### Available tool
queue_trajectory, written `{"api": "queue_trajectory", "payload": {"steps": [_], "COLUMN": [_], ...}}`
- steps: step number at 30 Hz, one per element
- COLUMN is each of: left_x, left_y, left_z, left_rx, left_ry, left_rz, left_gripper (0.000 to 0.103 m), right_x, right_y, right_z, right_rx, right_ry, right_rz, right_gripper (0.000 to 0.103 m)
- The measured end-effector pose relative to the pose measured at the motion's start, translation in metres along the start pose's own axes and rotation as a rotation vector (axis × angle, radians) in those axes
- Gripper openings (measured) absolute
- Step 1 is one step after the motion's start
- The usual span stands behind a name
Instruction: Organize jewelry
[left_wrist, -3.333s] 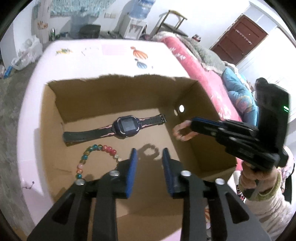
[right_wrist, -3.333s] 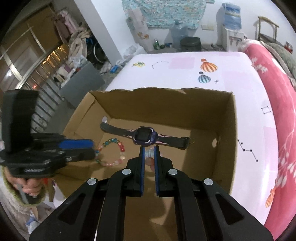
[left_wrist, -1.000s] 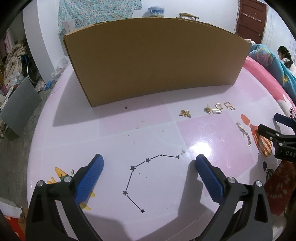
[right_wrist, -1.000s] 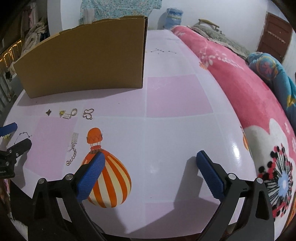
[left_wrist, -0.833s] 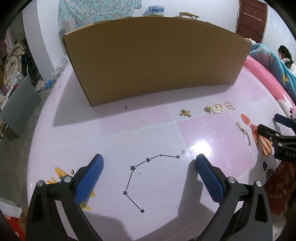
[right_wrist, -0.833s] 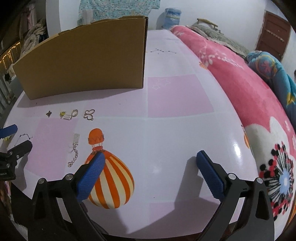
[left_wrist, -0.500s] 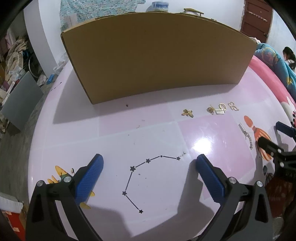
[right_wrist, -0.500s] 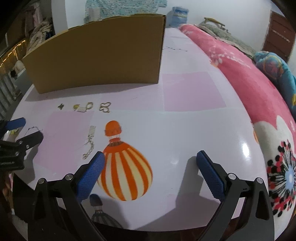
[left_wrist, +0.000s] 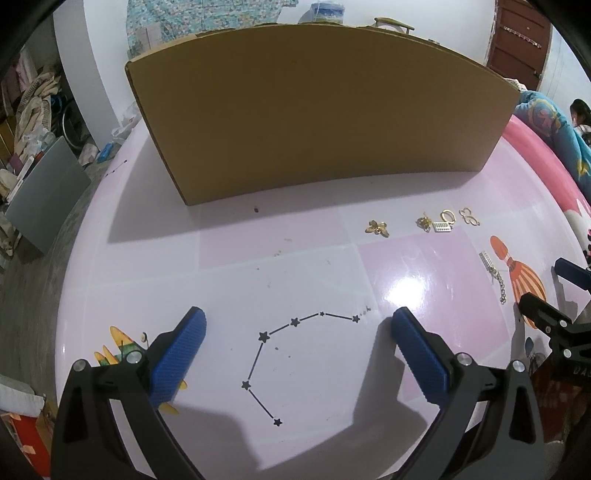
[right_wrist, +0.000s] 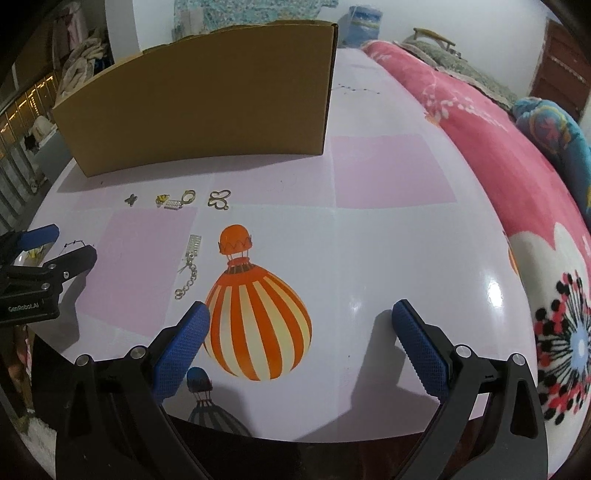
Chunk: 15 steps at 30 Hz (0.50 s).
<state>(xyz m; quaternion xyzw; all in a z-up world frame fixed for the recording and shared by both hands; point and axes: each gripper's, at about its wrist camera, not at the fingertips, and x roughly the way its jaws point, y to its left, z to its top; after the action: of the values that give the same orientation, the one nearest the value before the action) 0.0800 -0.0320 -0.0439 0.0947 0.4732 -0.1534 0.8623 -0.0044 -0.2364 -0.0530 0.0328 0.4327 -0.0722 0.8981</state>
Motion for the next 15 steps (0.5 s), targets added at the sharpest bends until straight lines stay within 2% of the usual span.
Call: {"api": "queue_trajectory", "payload": {"steps": [6, 15], "left_x": [0.0027, 0.0002], "left_y": [0.0002, 0.0004], "left_z": [0.004, -0.0019], "left_rx": [0.001, 0.002], "left_ry": [0.024, -0.032], "left_rz": [-0.001, -0.001], "left_gripper": [0.099, 0.099], "right_x": [0.0009, 0.0025], "right_y": [-0.0014, -0.0065], "right_z": [0.0028, 0.0033], "right_rx": [-0.031, -0.08], "right_ry": [0.041, 0.049], "right_rz": [0.034, 0.064], "right_gripper": [0.095, 0.095]}}
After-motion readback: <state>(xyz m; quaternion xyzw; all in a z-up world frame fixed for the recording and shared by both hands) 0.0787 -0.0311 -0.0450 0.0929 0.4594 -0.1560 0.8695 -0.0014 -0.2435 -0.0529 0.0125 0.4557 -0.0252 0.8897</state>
